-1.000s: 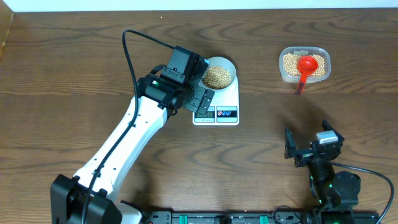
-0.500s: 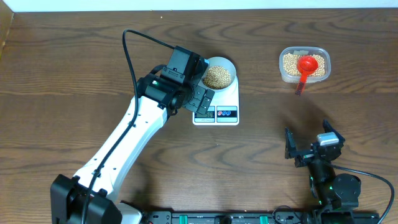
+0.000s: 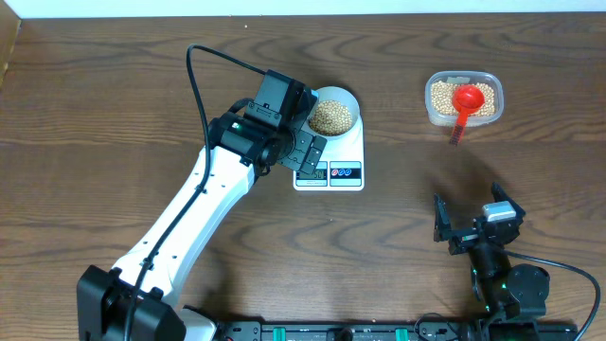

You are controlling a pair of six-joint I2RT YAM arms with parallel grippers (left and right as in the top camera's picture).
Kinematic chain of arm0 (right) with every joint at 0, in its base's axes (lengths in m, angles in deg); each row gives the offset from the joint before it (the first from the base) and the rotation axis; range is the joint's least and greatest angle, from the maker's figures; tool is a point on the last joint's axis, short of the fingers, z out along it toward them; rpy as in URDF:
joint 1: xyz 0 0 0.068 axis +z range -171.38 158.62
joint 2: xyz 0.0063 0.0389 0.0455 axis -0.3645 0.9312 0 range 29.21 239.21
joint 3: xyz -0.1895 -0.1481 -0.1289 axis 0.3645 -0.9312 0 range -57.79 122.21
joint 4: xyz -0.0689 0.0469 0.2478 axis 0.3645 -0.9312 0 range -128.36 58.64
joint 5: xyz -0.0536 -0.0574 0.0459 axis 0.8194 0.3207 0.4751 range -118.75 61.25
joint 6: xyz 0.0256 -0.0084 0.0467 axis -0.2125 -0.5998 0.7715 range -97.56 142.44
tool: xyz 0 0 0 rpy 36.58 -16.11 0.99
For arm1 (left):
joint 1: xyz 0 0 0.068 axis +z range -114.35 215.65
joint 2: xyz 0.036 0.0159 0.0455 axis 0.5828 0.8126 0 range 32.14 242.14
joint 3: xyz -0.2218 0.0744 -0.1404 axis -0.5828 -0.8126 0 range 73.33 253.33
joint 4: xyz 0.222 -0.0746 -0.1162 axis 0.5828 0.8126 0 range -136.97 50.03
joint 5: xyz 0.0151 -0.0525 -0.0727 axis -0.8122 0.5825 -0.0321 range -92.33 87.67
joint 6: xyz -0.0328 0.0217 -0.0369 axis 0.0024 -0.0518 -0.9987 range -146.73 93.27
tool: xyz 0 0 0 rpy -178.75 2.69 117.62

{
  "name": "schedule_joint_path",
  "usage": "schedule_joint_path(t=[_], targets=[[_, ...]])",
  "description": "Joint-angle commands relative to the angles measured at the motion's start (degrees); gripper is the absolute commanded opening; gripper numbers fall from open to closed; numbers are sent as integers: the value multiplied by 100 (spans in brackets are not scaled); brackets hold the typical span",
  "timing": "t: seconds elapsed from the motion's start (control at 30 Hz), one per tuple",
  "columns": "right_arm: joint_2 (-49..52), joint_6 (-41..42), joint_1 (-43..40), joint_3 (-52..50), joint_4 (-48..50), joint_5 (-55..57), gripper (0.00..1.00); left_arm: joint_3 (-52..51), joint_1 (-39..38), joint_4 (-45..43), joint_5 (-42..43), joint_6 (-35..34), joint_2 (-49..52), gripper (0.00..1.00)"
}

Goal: Scoop item into bowl and weigh 50g on scale

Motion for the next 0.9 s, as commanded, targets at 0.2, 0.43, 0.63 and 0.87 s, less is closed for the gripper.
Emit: schedule_joint_path(t=[0.2, 0.43, 0.63, 0.87], targets=[[-50, -35, 57, -22, -11, 70, 99, 26, 2, 79, -74, 20, -116, 98], [-50, -35, 59, -22, -11, 70, 99, 24, 219, 70, -131, -17, -479, 98], [-50, -35, 57, -22, -11, 70, 99, 24, 748, -57, 46, -328, -1290, 98], [-50, -35, 59, -22, -11, 70, 99, 13, 1572, -188, 573, -330, -2212, 98]])
